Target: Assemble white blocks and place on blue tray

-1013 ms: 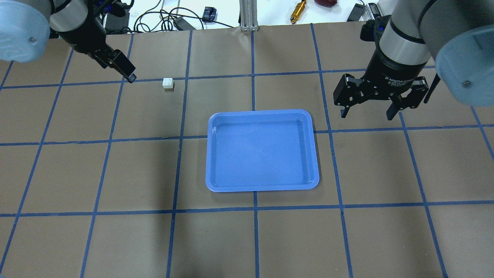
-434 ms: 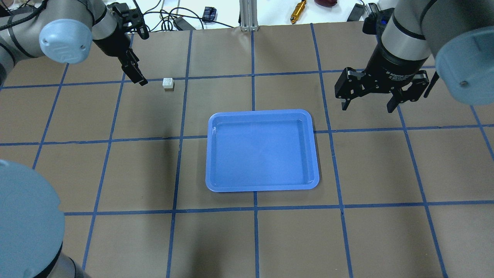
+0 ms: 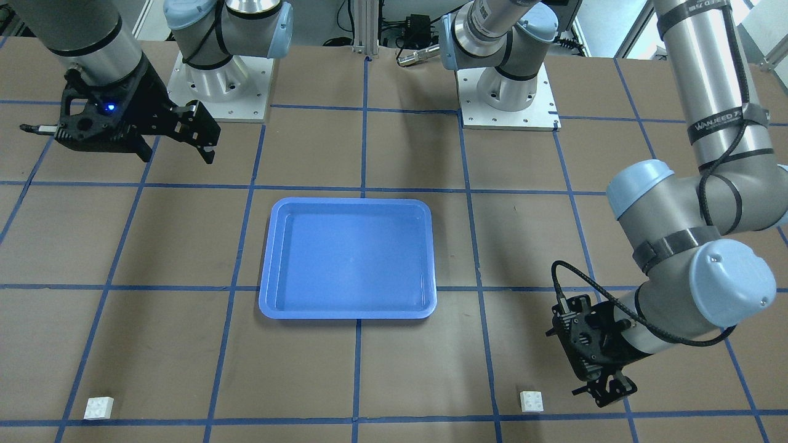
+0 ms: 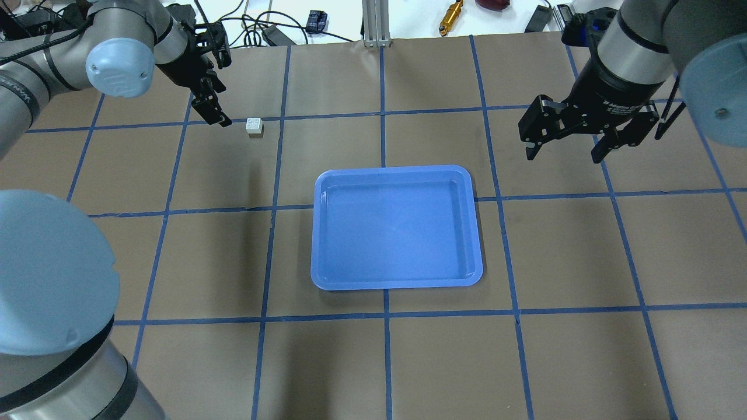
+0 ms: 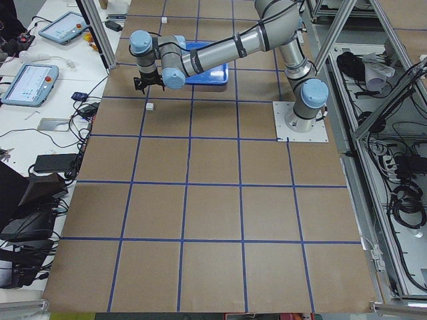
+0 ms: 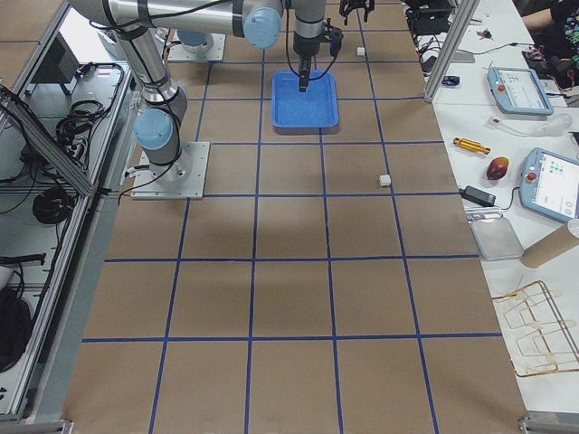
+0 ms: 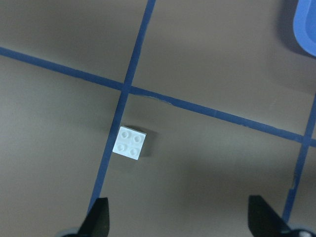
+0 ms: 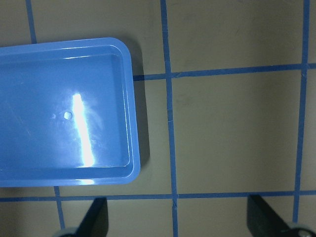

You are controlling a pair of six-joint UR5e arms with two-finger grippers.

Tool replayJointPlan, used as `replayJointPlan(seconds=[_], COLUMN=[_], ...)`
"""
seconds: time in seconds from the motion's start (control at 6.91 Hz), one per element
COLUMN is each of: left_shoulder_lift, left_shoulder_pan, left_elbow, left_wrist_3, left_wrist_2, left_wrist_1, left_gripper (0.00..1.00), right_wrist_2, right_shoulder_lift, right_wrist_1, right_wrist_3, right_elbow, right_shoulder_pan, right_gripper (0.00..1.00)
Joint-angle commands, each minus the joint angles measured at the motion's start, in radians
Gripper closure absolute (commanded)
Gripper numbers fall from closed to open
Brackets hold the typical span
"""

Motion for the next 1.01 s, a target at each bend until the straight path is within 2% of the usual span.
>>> replayJointPlan(seconds=[0.0,0.14,0.29,0.43,0.87], left_shoulder_lift=[-0.065,-0.095,-0.112,-0.122,-0.160], left_shoulder_pan=[0.032,0.032,0.035,0.037,0.035], left_elbow=[0.002,0.002,0.002,0.003,0.035], left_wrist_3=[0.109,0.118,0.232,0.262,0.284], left_wrist_2=[-0.097,-0.131,-0.155,-0.151,-0.150], left_wrist_1=[0.065,0.099,0.101,0.101,0.070], left_gripper=[0.00,0.00,0.00,0.00,0.00], right_wrist_2=[0.082,0.089,0.090,0.090,0.312], right_shoulder_lift=[0.012,0.029,0.058,0.083,0.182], right_wrist_1=[-0.013,-0.021,-0.075,-0.129,-0.165], right_wrist_3=[-0.308,-0.424,-0.580,-0.750,-1.123], right_elbow=[-0.001,-0.009,-0.009,-0.009,-0.009], right_shoulder_pan=[-0.120,-0.155,-0.177,-0.203,-0.338], right_gripper=[0.00,0.00,0.00,0.00,0.00])
